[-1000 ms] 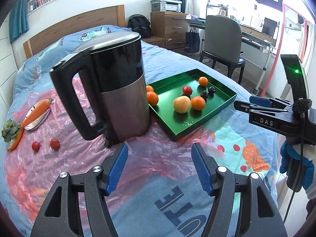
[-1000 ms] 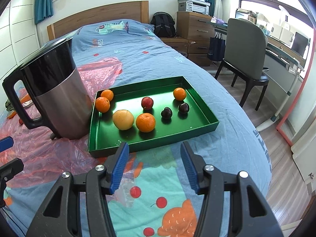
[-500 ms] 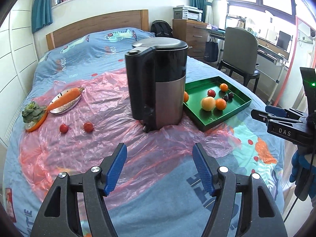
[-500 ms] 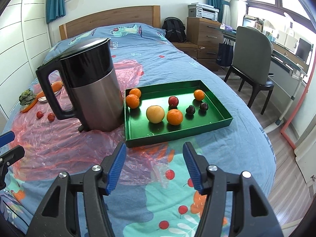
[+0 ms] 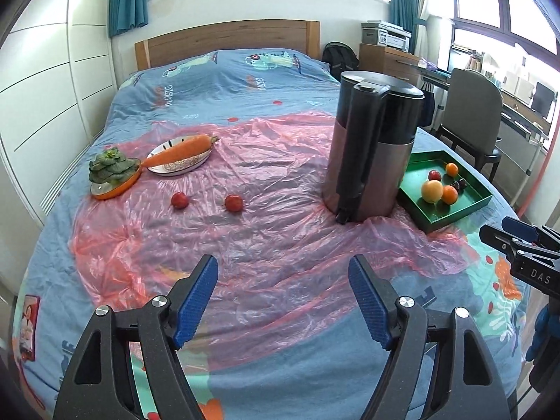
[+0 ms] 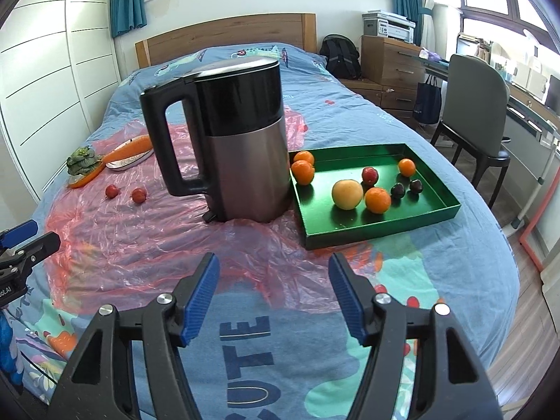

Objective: Organize fruits
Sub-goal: 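Withdraw both tools from the tray back over the bed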

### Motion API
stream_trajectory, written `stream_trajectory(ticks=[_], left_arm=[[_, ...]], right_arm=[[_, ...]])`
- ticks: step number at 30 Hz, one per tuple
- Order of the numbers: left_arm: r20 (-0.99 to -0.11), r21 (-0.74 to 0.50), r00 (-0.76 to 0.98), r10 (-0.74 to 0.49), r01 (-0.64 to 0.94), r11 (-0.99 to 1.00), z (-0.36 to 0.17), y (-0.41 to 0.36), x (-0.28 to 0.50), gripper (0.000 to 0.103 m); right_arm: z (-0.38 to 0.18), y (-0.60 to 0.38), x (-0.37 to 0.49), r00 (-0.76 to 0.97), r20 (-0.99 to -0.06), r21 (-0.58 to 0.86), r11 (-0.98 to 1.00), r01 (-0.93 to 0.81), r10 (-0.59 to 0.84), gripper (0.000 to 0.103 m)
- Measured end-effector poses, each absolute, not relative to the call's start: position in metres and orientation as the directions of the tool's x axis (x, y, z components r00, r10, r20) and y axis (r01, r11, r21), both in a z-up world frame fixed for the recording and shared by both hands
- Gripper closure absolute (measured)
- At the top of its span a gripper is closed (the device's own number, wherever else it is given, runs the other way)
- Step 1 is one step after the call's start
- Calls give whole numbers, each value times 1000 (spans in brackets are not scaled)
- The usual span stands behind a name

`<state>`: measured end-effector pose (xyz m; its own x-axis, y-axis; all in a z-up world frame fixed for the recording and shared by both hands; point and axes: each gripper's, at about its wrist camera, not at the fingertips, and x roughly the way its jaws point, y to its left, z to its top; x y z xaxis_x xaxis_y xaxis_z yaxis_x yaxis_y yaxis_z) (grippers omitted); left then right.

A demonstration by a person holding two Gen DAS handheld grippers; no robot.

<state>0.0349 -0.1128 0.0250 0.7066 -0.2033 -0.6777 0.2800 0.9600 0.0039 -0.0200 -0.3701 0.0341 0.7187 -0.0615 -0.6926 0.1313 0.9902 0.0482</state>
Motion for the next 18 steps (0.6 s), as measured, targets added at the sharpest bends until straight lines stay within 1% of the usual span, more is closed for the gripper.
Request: stream_trajectory(ticks=[3,8,18], left_arm=[[-684,5,706,-182,254,967,17,-100,40,31],[-693,-9,703,-160,213,977,6,-81,49,26],[-706,-27,701,-98,112,993,-10,-36,75,26]], right_arm=[[31,-355,-15,718,-695,48,994,97,-37,0],[23,-333,-6,712,-702,52,998,44,5,0],[5,-288,19,676,-730,82,995,-60,101,0]])
